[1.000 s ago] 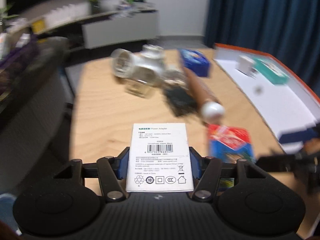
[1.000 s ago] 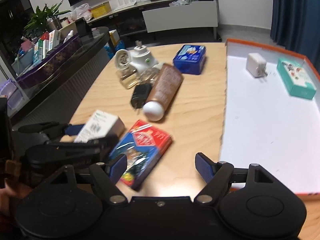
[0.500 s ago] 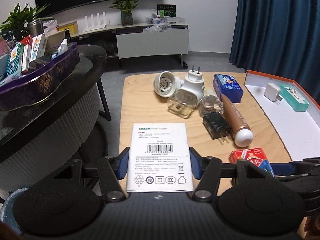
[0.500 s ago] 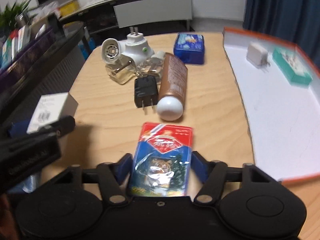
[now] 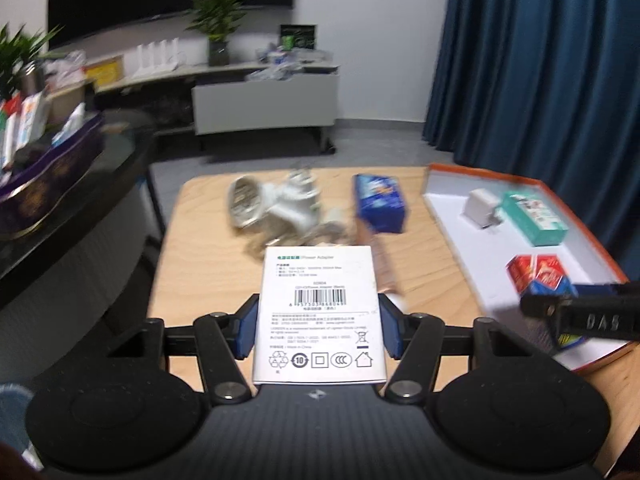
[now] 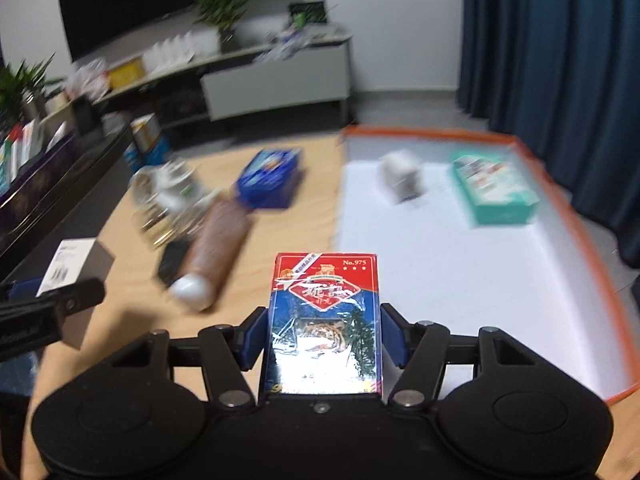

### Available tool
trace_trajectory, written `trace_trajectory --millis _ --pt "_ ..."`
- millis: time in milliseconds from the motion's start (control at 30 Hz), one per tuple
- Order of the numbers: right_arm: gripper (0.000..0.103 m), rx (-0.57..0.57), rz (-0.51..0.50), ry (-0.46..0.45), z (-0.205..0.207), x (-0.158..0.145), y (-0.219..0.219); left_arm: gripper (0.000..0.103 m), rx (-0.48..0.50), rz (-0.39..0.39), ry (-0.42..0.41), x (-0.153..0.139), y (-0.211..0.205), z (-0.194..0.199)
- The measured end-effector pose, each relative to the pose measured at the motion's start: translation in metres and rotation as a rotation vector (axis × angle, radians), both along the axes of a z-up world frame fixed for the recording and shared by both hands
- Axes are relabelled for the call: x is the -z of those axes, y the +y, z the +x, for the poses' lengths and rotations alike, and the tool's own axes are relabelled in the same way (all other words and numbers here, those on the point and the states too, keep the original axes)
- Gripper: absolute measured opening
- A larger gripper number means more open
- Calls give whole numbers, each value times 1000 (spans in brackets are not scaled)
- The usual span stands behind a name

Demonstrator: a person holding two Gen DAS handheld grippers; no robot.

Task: Organize rigid objects
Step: 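Carry the white adapter box and red-and-blue box toward the tray with both tools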

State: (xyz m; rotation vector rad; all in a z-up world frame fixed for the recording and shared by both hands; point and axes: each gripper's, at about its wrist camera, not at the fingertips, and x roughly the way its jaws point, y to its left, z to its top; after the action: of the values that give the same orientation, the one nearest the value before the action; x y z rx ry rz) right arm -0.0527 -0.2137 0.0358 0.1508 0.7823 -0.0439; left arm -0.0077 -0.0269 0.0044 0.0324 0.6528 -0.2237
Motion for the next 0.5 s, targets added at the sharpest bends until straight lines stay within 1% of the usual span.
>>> trace_trajectory --millis 167,233,367,433,500 --pt "71 100 -15 -59 0 -16 -64 60 91 -41 3 -20 -49 12" --pt "71 123 -24 -77 0 -24 -87 60 127 -52 -24 -35 -72 17" --pt "71 146 -31 -134 6 -45 -127 60 191 -88 -69 -69 -119 32" --pt "71 149 -34 -165 7 -56 -142 60 215 -119 -86 -85 -139 39" --pt "71 153 -37 -190 9 -62 -154 60 229 -133 -99 -92 -155 42"
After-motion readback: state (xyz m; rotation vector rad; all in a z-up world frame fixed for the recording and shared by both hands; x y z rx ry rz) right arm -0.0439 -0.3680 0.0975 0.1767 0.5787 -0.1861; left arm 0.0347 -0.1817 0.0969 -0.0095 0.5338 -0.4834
